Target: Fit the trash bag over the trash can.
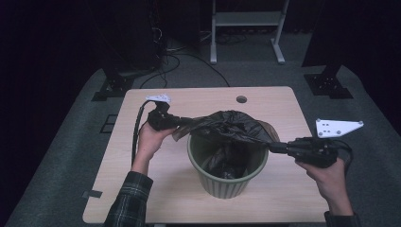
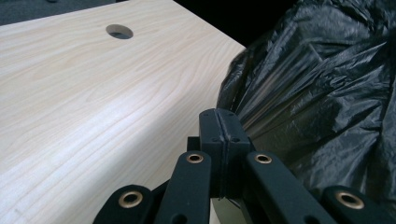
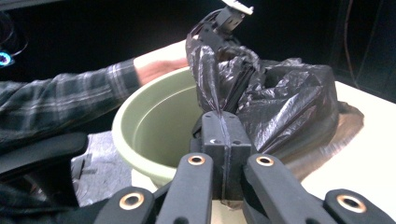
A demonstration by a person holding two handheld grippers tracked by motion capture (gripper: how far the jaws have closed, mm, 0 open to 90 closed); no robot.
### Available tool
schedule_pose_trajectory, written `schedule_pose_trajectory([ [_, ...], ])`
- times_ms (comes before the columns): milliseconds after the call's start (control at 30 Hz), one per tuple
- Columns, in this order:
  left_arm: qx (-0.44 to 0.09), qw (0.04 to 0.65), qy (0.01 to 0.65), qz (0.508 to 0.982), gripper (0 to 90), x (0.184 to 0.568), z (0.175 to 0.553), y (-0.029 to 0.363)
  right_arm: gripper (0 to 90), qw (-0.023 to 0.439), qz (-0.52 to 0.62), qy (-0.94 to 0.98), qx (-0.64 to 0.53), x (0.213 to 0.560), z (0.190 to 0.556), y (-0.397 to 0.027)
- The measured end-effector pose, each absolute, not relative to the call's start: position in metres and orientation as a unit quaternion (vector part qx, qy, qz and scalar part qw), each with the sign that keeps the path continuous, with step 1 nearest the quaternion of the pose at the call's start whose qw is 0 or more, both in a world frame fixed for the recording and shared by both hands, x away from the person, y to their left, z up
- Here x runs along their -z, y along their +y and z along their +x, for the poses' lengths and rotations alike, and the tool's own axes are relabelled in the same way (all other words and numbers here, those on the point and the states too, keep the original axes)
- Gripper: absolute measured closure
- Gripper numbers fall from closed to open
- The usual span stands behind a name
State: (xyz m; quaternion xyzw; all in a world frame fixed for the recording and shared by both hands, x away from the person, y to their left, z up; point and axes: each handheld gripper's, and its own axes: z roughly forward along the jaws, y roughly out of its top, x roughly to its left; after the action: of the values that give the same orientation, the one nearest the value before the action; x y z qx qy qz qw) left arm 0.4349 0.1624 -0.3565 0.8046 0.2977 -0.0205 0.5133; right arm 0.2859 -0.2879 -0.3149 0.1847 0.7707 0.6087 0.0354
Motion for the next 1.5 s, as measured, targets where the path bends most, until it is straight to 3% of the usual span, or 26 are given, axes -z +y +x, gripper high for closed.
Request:
schedule_pose_trajectory([
  [200, 0.024, 0.516, 0.3, 0.802, 89.6, 0.357, 0.43, 0.17, 90.0, 0.029, 0.174, 0.795, -0.581, 0.324, 0.272, -0.288],
  [533, 0.02, 0.468, 0.316, 0.825, 89.7, 0.382, 0.427, 0.163, 90.0, 0.007, 0.167, 0.8, -0.576, 0.35, 0.253, -0.306],
  [867, 0.048, 0.428, 0.341, 0.835, 89.4, 0.42, 0.426, 0.165, 89.9, -0.008, 0.194, 0.829, -0.524, 0.384, 0.26, -0.293],
  [900, 0.049, 0.432, 0.342, 0.833, 84.6, 0.421, 0.425, 0.166, 82.5, -0.009, 0.192, 0.827, -0.528, 0.384, 0.26, -0.294],
  [933, 0.047, 0.44, 0.344, 0.828, 74.4, 0.42, 0.424, 0.169, 67.7, -0.006, 0.192, 0.822, -0.536, 0.382, 0.26, -0.294],
  [967, 0.052, 0.452, 0.344, 0.822, 67.8, 0.419, 0.424, 0.171, 60.9, -0.005, 0.198, 0.818, -0.54, 0.379, 0.26, -0.296],
  [1167, 0.035, 0.527, 0.34, 0.778, 39.6, 0.385, 0.406, 0.199, 53.1, 0.026, 0.2, 0.787, -0.583, 0.354, 0.254, -0.312],
  [1300, 0.013, 0.569, 0.304, 0.764, 35.9, 0.355, 0.382, 0.207, 48.1, 0.032, 0.206, 0.771, -0.602, 0.345, 0.252, -0.306],
  [1500, -0.017, 0.594, 0.239, 0.768, 32.4, 0.314, 0.352, 0.188, 48.2, 0.052, 0.259, 0.741, -0.617, 0.329, 0.275, -0.295],
])
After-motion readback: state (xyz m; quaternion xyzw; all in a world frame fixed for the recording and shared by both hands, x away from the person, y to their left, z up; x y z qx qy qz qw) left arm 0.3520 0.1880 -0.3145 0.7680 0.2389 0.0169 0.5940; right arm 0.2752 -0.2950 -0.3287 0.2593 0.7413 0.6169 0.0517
